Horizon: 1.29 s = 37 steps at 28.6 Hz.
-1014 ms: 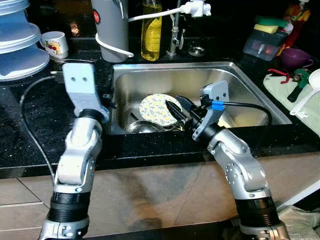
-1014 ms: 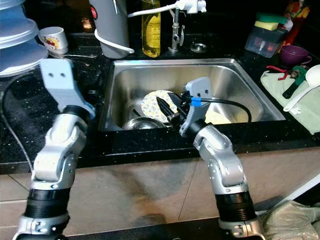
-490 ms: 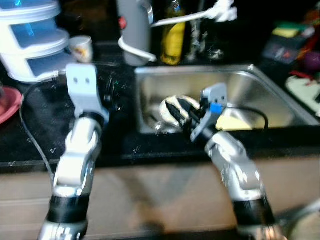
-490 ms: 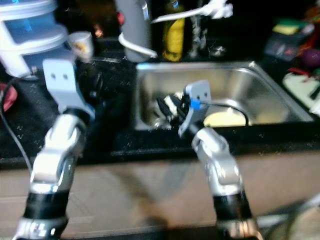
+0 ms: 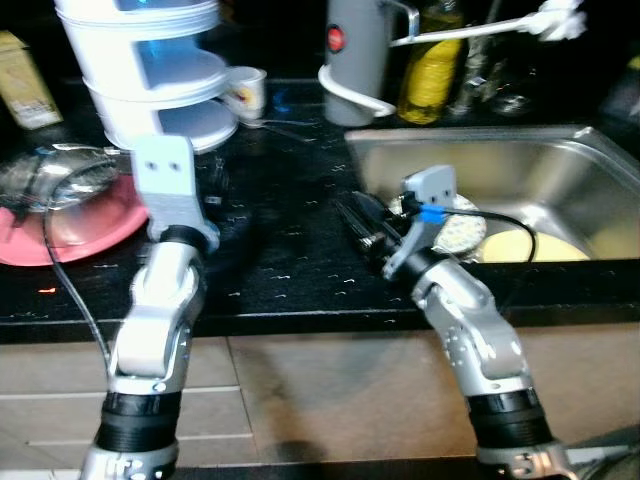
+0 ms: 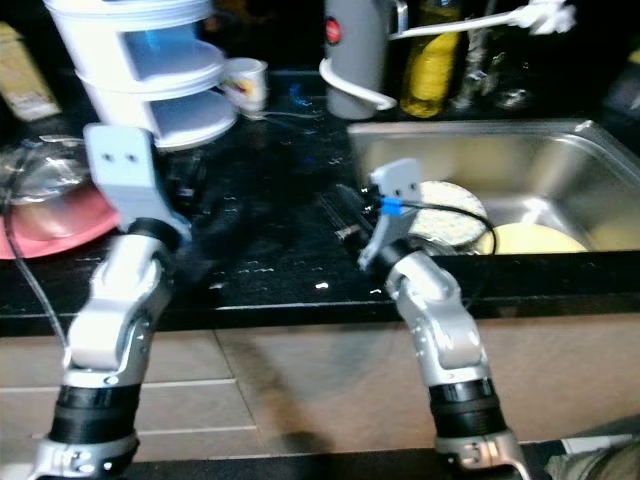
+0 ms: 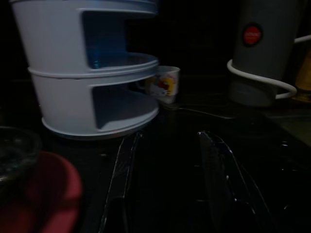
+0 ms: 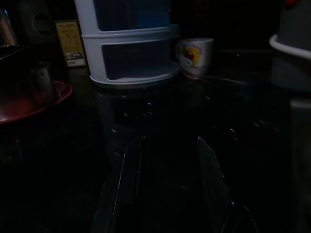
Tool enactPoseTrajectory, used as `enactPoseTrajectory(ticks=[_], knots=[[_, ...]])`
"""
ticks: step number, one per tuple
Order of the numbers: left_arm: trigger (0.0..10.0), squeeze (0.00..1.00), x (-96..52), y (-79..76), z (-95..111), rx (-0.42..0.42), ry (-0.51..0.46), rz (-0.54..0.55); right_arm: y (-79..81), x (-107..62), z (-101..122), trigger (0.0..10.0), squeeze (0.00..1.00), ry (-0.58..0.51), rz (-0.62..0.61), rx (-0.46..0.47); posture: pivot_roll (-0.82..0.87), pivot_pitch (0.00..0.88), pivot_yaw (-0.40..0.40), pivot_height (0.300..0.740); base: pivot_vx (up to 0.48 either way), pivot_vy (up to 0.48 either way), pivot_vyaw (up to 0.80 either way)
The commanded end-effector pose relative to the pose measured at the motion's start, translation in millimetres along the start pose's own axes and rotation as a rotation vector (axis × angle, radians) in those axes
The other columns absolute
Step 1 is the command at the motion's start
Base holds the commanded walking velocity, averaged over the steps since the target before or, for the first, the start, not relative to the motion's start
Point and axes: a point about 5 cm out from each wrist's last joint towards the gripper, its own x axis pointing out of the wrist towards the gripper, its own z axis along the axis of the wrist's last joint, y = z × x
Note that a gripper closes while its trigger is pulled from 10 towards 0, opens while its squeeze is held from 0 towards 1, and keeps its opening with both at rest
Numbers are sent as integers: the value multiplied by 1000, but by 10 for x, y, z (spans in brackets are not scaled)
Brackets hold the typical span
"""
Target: Kitchen organization
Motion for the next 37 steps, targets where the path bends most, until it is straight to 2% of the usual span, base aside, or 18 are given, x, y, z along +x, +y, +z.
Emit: enactPoseTrajectory(ticks=[1, 8, 9, 12, 14, 17, 25, 31, 33, 37], knots=[[10000, 0, -3, 9, -8, 10, 9, 3, -6, 0, 0, 10000, 0, -4, -6, -7, 70, 37, -35, 740, 0, 435, 0], [10000, 0, -5, -39, 21, -4, -1, -17, 6, -1, -3, 10000, 0, -6, -4, -7, 69, 39, -33, 740, 0, 411, 0], [10000, 0, -3, -74, 51, -20, -18, -45, 7, -1, -2, 10000, 0, -7, -4, -7, 69, 39, -33, 740, 0, 247, 0], [10000, 0, -30, -347, 368, -78, -176, -288, 5, -8, -1, 10000, 0, -10, -8, -4, 71, 41, -35, 740, 0, 0, 0], [10000, 0, -46, -426, 506, -119, -229, -359, 5, -11, -4, 10000, 0, -10, -8, -3, 71, 41, -34, 740, 0, 0, 0], [10000, 0, -83, -550, 713, -123, -311, -458, 14, -11, -7, 10000, 0, -12, -5, 1, 72, 42, -35, 740, 0, 0, 0], [10000, 0, -116, -614, 810, -136, -333, -473, 30, -11, -9, 10000, 0, -12, 0, 5, 74, 46, -34, 740, 0, 0, 0], [10000, 0, -71, -396, 765, -77, -318, -331, 36, -9, -14, 10000, 0, -9, 3, 7, 82, 50, -38, 740, 0, -102, 0], [10000, 0, -74, -382, 736, -42, -304, -332, 43, -2, -18, 10000, 0, -9, 6, 9, 82, 50, -38, 740, 0, -480, 0], [10000, 0, -85, -395, 752, -53, -305, -332, 58, 5, -23, 10000, 0, -8, 12, 11, 86, 53, -40, 740, 0, -458, 0]])
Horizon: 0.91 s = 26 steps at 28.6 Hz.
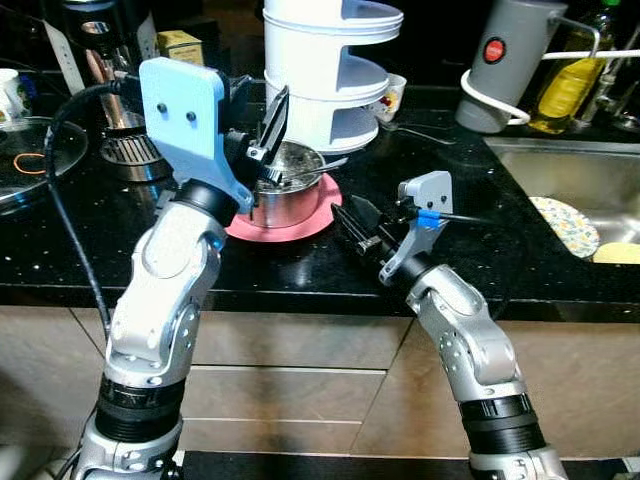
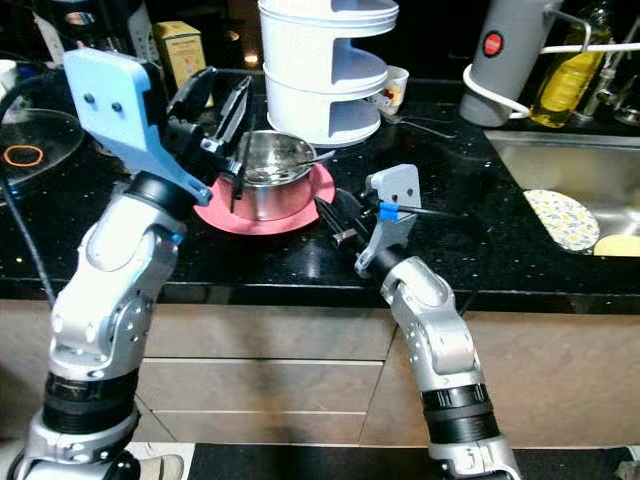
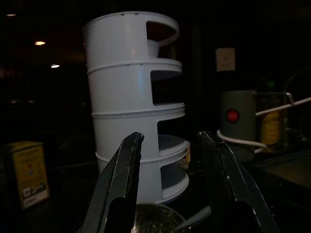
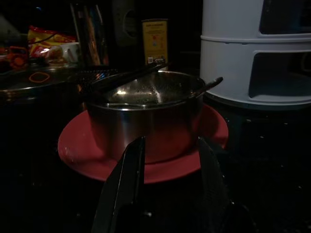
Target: Kitchen organization
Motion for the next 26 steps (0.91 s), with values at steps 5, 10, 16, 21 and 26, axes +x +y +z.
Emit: enactPoseTrajectory(ticks=[5, 10, 16, 21, 26], knots=[[10000, 0, -13, 5, 17, -2, -4, 31, 4, -4, -14, 10000, 0, 5, 4, 0, 84, 53, -40, 740, 0, -79, 0], [10000, 0, -27, 123, 31, 46, -2, 115, 5, -1, -16, 10000, 0, 8, 10, -3, 83, 53, -42, 740, 0, 0, 0], [10000, 0, -91, 299, 44, 133, 8, 238, 15, 0, -19, 10000, 0, 10, 20, -3, 87, 52, -44, 740, 0, 0, 0], [10000, 0, -238, 572, -51, 174, 87, 428, 50, 10, -42, 10000, 0, 22, 54, -9, 95, 48, -52, 740, 0, 0, 0], [10000, 0, -329, 696, -166, 175, 177, 516, 91, 14, -51, 10000, 0, 29, 92, -12, 97, 46, -54, 740, 0, 0, 0]])
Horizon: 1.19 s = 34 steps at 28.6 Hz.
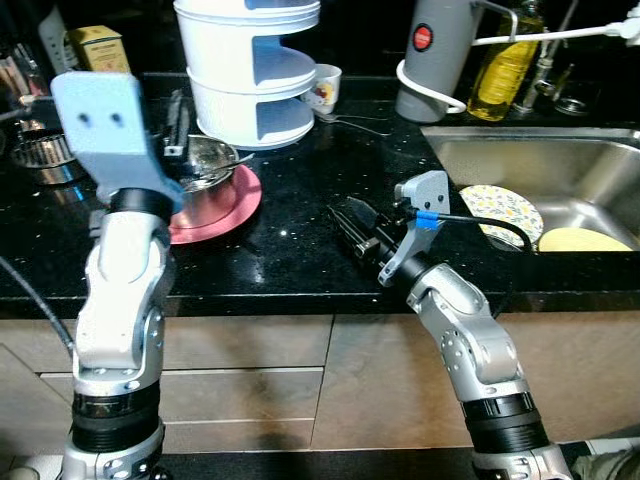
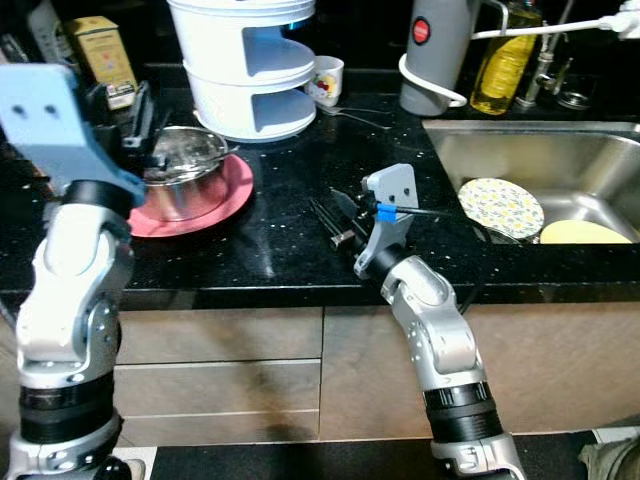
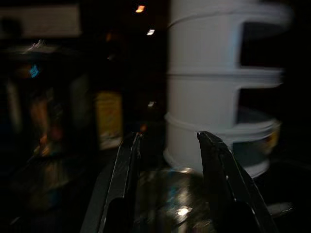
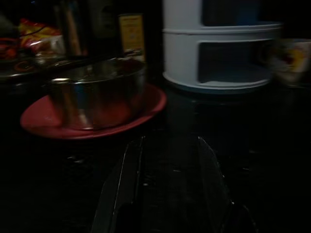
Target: Kitchen organization
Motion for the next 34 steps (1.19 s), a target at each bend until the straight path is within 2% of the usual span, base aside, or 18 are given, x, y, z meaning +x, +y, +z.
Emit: enactPoseTrajectory(ticks=[1, 6, 7, 8, 13, 17, 20, 22, 24, 25, 27, 29, 33, 34], knots=[[10000, 0, -8, 54, -78, 17, 54, 32, 8, -3, -25, 10000, 0, 13, 14, 0, 97, 46, -54, 740, 0, 0, 0], [10000, 0, 19, 58, -261, 8, 186, 42, 58, 2, -16, 10000, 0, 8, 55, 0, 95, 40, -52, 740, 0, 0, 0], [10000, 0, 19, 58, -261, 8, 186, 42, 58, 2, -16, 10000, 0, 8, 55, 0, 95, 40, -52, 740, 0, 0, 0], [10000, 0, 16, 78, -315, -23, 222, 62, 69, -4, -17, 10000, 0, 8, 63, -1, 92, 42, -49, 740, 0, 0, 0], [10000, 0, 18, 156, -372, -45, 264, 92, 71, -18, -24, 10000, 0, 12, 64, -6, 90, 47, -47, 740, 0, 0, 0], [10000, 0, 199, 352, -304, 12, 282, 125, 66, -20, -33, 10000, 0, 15, 58, -8, 95, 50, -44, 740, 0, 0, 0], [10000, 0, 251, 382, -286, 23, 289, 121, 65, -18, -34, 10000, 0, 15, 57, -9, 95, 50, -43, 740, 0, 0, 0], [10000, 0, 389, 465, -285, 66, 331, 109, 65, -12, -35, 10000, 0, 15, 56, -8, 96, 50, -43, 740, 0, 0, 0], [10000, 0, 480, 490, -314, 137, 374, 55, 65, -8, -36, 10000, 0, 15, 54, -7, 96, 50, -40, 740, 0, 0, 0], [10000, 0, 480, 490, -314, 137, 374, 55, 65, -8, -36, 10000, 0, 15, 54, -7, 96, 50, -40, 740, 0, 0, 0], [10000, 0, 563, 470, -381, 212, 426, -33, 60, -3, -34, 10000, 0, 14, 50, -6, 96, 54, -40, 740, 0, 0, 0], [10000, 0, 594, 447, -397, 209, 439, -64, 60, -3, -35, 10000, 0, 15, 49, -6, 97, 55, -40, 740, 0, 0, 0], [10000, 0, 768, 342, -367, 125, 432, -127, 67, 0, -36, 10000, 0, 15, 49, -5, 93, 55, -39, 740, 0, 0, 0], [10000, 0, 768, 342, -367, 125, 432, -127, 67, 0, -36, 10000, 0, 15, 49, -5, 93, 55, -39, 740, 0, 0, 0]])
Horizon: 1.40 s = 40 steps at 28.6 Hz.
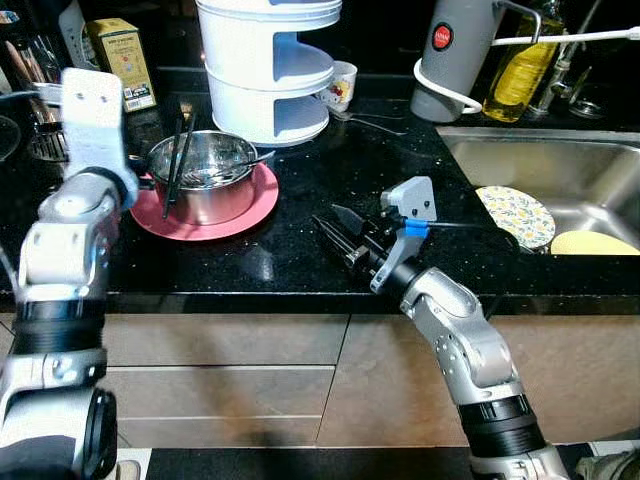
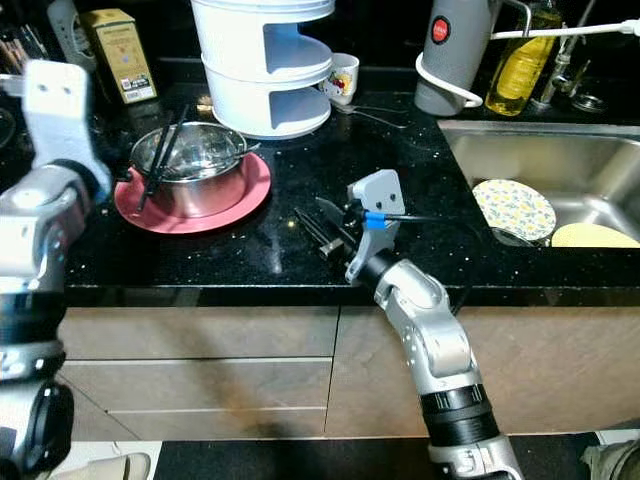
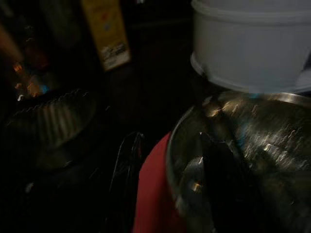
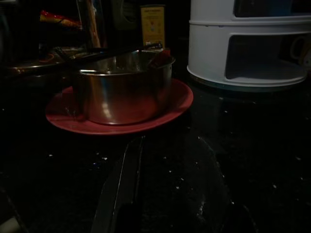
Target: Kitchen organization
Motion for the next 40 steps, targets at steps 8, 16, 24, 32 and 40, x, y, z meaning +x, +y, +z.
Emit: enactPoseTrajectory(ticks=[8, 16, 24, 32, 40], knots=[[10000, 0, 131, -109, 254, -123, -53, -114, 9, -6, -5, 10000, 0, 8, -3, -11, 86, 55, -37, 740, 0, 0, 0], [10000, 0, 218, -141, 95, -182, 120, -78, -15, -40, -22, 10000, 0, 28, -19, -36, 80, 57, -39, 740, 0, 0, 0], [10000, 0, 237, -161, 19, -249, 218, -113, -13, -32, -38, 10000, 0, 35, -19, -39, 86, 58, -32, 740, 0, 0, 0], [10000, 0, 245, -192, 81, -265, 246, -151, -8, -35, -45, 10000, 0, 32, -23, -33, 90, 52, -26, 740, 0, 0, 0], [10000, 0, 243, -269, 113, -303, 339, -206, -10, -33, -44, 10000, 0, 28, -26, -34, 99, 39, -20, 740, 0, 0, 0]])
